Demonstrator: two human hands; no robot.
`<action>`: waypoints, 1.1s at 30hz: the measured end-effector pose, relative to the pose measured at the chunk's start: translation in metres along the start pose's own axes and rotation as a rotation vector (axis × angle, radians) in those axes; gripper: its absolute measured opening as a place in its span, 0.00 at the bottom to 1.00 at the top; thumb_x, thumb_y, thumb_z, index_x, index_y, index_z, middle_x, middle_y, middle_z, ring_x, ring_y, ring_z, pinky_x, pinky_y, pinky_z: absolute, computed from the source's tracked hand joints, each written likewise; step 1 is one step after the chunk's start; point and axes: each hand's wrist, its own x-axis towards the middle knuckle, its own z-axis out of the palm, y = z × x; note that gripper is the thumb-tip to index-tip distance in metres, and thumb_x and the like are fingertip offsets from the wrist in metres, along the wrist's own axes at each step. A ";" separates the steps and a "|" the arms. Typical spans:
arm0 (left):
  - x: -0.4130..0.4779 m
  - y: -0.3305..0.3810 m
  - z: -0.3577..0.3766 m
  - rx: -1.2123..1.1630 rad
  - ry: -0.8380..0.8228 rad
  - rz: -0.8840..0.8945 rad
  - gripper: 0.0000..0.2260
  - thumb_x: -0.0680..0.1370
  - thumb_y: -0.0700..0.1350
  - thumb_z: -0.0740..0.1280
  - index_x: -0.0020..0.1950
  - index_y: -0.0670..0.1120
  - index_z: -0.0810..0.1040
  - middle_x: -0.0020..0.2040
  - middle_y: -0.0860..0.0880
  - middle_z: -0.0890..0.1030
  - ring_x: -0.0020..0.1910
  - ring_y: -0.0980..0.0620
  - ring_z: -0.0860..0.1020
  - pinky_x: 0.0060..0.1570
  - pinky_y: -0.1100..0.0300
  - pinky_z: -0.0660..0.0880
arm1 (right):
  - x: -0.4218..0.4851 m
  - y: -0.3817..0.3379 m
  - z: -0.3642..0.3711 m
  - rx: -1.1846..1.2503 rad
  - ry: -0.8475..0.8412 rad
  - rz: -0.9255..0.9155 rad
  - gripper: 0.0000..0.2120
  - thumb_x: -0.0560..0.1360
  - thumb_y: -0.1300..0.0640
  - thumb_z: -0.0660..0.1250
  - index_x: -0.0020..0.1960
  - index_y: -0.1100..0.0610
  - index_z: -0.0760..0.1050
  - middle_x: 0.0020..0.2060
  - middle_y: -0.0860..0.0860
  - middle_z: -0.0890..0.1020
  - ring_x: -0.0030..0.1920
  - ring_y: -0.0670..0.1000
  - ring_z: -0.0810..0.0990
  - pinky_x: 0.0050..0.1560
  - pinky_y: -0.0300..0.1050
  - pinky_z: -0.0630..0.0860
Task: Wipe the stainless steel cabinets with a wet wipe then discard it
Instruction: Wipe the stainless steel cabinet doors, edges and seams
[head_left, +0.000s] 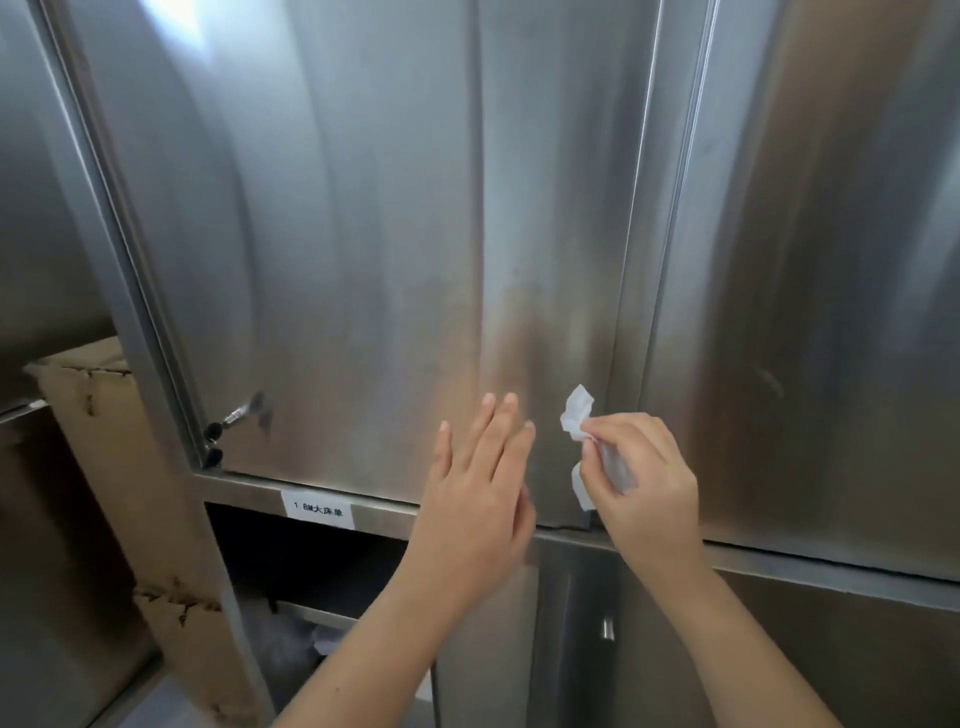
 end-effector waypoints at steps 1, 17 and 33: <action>0.013 -0.002 0.002 0.000 0.014 0.027 0.20 0.71 0.38 0.66 0.62 0.38 0.76 0.67 0.40 0.72 0.68 0.39 0.68 0.61 0.35 0.65 | 0.009 0.007 0.000 -0.011 0.022 -0.010 0.08 0.73 0.63 0.62 0.43 0.65 0.79 0.40 0.55 0.80 0.43 0.48 0.74 0.51 0.31 0.69; 0.189 -0.024 -0.008 -0.006 0.359 0.412 0.22 0.72 0.41 0.56 0.65 0.39 0.74 0.70 0.40 0.69 0.70 0.40 0.65 0.64 0.37 0.60 | 0.166 0.046 -0.023 -0.244 0.221 -0.230 0.05 0.73 0.66 0.64 0.43 0.66 0.79 0.39 0.56 0.80 0.41 0.54 0.76 0.47 0.44 0.74; 0.336 -0.040 -0.092 0.020 0.638 0.482 0.22 0.70 0.40 0.60 0.63 0.35 0.75 0.67 0.37 0.71 0.67 0.36 0.68 0.60 0.32 0.63 | 0.366 0.018 -0.030 -0.520 0.385 -0.445 0.04 0.72 0.68 0.65 0.42 0.67 0.78 0.38 0.59 0.78 0.41 0.59 0.76 0.42 0.50 0.72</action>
